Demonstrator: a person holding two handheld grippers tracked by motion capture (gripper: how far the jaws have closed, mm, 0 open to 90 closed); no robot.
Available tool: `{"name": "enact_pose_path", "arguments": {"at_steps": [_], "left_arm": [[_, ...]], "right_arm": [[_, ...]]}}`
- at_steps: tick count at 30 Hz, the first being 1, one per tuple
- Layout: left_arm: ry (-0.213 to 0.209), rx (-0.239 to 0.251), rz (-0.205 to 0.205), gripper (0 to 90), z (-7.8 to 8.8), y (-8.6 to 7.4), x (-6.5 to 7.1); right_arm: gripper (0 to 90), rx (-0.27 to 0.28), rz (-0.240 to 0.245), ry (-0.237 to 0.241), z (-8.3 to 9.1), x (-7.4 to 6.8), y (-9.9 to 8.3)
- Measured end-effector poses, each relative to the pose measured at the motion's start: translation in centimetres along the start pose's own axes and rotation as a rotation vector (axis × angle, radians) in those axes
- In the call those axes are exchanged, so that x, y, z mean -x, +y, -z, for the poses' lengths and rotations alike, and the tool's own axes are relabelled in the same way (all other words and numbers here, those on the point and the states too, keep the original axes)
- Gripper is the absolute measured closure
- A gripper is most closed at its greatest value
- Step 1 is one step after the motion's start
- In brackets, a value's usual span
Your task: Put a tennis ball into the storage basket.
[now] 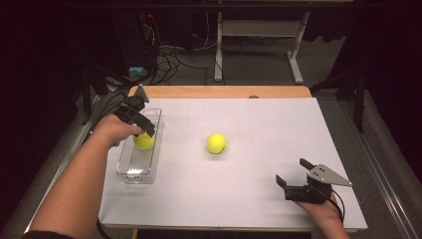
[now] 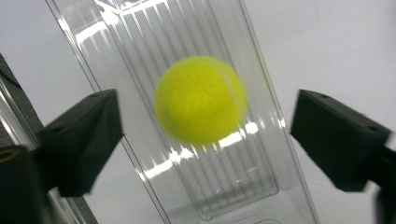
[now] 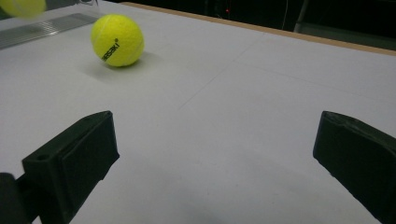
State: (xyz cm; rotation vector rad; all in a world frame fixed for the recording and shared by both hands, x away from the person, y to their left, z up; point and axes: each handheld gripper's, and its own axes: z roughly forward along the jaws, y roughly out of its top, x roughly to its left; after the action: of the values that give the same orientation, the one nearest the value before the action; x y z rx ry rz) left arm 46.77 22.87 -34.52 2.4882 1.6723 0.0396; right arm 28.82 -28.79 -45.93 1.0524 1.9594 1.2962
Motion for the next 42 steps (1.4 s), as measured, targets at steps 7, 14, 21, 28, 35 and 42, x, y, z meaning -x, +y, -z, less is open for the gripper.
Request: {"name": "enact_pose_path", "arguments": {"at_steps": [7,14,21,28,35,42], "left_arm": [[0.005,-0.024,-0.043,0.7,0.2,-0.2,1.3],[0.019,-0.032,-0.092,0.6,0.0,-0.3,3.7],[0.011,-0.033,-0.168,0.7,-0.5,-0.3,7.0],[-0.01,-0.032,-0.218,0.7,-0.9,-0.3,8.9],[-0.031,-0.032,-0.253,0.7,-1.4,-0.5,10.2],[-0.055,-0.029,-0.282,0.7,-1.5,-0.7,11.9]], "right_arm": [[0.0,-0.002,-0.001,0.001,-0.1,0.0,0.0],[0.0,-0.009,0.007,0.006,-0.2,-0.2,0.0],[0.0,0.001,0.012,0.007,0.1,-0.3,0.1],[0.0,0.005,0.012,0.01,0.1,-0.5,0.2],[0.0,0.004,0.011,0.01,0.0,-0.5,0.2],[0.0,0.004,0.014,0.01,0.0,-0.5,0.2]]}}
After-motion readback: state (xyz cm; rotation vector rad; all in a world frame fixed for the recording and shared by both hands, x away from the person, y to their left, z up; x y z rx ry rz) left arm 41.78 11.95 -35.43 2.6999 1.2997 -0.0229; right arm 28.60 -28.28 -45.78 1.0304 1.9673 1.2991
